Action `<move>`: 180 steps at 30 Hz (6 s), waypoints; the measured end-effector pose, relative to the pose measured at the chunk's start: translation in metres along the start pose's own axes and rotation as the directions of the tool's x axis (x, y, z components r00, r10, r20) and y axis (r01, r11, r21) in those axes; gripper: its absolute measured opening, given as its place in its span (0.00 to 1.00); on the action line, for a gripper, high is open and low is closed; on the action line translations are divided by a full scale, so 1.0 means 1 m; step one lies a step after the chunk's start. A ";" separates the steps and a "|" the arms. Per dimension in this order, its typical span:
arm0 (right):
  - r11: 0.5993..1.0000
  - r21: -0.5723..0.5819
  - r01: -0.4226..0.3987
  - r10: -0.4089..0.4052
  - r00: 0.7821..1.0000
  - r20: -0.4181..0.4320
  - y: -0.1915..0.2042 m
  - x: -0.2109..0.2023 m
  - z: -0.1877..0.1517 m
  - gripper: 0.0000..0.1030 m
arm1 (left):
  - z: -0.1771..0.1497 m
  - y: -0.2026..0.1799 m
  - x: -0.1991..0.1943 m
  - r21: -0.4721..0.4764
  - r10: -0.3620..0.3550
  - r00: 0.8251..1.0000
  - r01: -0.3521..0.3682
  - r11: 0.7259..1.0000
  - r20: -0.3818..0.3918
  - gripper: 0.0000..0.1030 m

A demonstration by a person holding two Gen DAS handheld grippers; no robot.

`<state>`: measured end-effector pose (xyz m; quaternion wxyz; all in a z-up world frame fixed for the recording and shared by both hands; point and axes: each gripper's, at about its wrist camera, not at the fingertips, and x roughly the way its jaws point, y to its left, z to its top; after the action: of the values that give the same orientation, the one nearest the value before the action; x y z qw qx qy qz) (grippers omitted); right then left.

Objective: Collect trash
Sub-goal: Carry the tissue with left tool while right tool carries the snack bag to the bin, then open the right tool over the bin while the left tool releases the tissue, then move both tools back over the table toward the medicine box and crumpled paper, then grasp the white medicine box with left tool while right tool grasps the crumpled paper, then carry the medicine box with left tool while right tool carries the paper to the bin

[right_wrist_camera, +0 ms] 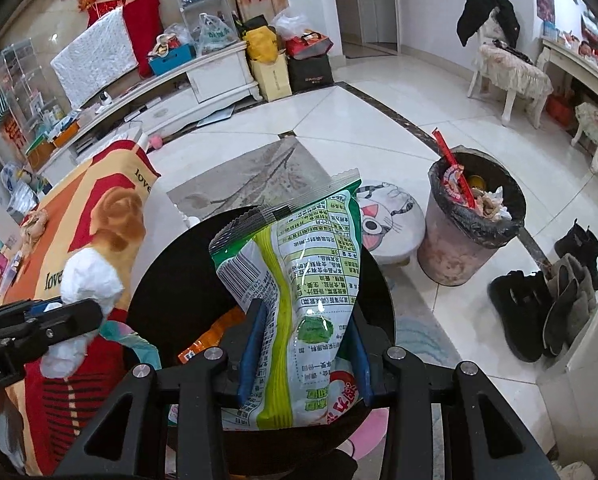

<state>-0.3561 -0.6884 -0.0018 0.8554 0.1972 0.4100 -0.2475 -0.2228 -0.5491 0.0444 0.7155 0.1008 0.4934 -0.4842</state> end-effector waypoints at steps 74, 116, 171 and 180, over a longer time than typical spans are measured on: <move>0.881 -0.349 -0.318 0.277 0.947 -0.164 0.301 0.046 0.003 0.74 | -0.079 0.310 -0.179 -0.409 0.463 0.882 -0.392 0.824 0.089 0.55; 0.842 -0.311 -0.442 0.391 0.895 -0.214 0.437 0.134 0.090 0.75 | -0.077 0.336 -0.176 -0.369 0.316 0.947 -0.277 0.887 0.048 0.66; 0.954 -0.127 -0.273 0.278 0.960 0.024 0.125 -0.027 0.008 0.38 | -0.033 0.084 -0.099 -0.067 0.167 0.976 -0.159 0.985 0.141 0.44; 0.975 -0.049 -0.216 0.218 0.975 0.039 0.077 -0.030 0.007 0.38 | -0.015 0.054 -0.063 -0.047 0.078 0.991 -0.073 0.996 0.112 0.44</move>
<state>-0.3227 -0.6232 0.0366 0.8903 0.2162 0.3725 -0.1478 -0.1920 -0.4750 0.0696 0.7623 0.0764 0.4578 -0.4511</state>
